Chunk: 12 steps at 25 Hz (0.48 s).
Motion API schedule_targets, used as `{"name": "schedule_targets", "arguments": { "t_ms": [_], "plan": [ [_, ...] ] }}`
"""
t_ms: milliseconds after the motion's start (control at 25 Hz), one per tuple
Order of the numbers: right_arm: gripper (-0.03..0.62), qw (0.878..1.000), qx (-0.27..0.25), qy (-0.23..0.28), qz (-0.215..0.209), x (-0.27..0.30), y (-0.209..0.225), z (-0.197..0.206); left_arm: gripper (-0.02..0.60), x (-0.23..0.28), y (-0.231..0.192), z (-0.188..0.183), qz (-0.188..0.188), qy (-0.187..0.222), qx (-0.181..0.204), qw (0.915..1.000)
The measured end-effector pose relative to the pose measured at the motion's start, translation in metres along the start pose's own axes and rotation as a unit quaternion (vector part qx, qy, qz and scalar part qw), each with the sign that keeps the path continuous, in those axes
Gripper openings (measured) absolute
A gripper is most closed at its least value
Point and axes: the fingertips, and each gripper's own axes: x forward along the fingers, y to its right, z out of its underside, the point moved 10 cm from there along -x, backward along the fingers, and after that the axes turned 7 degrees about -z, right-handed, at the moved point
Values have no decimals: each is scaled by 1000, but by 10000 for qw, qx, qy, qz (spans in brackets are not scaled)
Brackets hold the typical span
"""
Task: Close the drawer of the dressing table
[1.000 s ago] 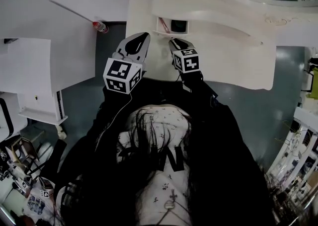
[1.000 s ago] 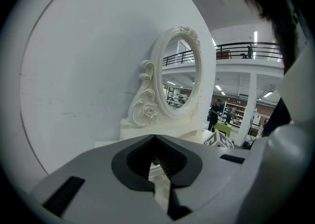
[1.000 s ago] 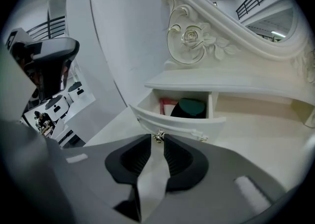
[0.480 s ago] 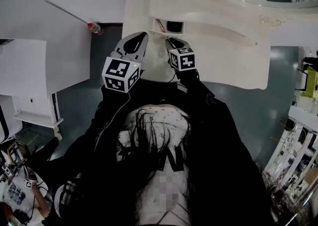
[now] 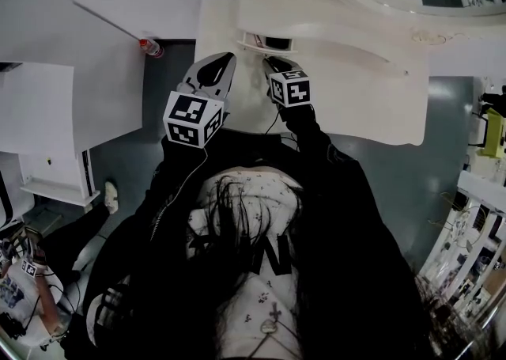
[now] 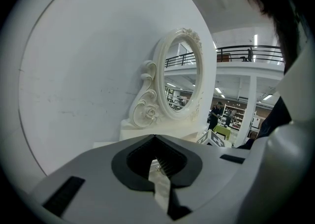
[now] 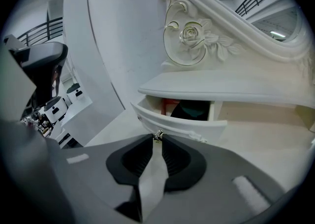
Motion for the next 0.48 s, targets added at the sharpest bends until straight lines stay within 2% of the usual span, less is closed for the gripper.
{"name": "schedule_targets", "arguments": {
  "t_ms": [480],
  "plan": [
    [69, 9999, -25, 36, 162, 13, 15, -16, -5, -7, -11, -4, -119, 102, -14, 9999]
  ]
}}
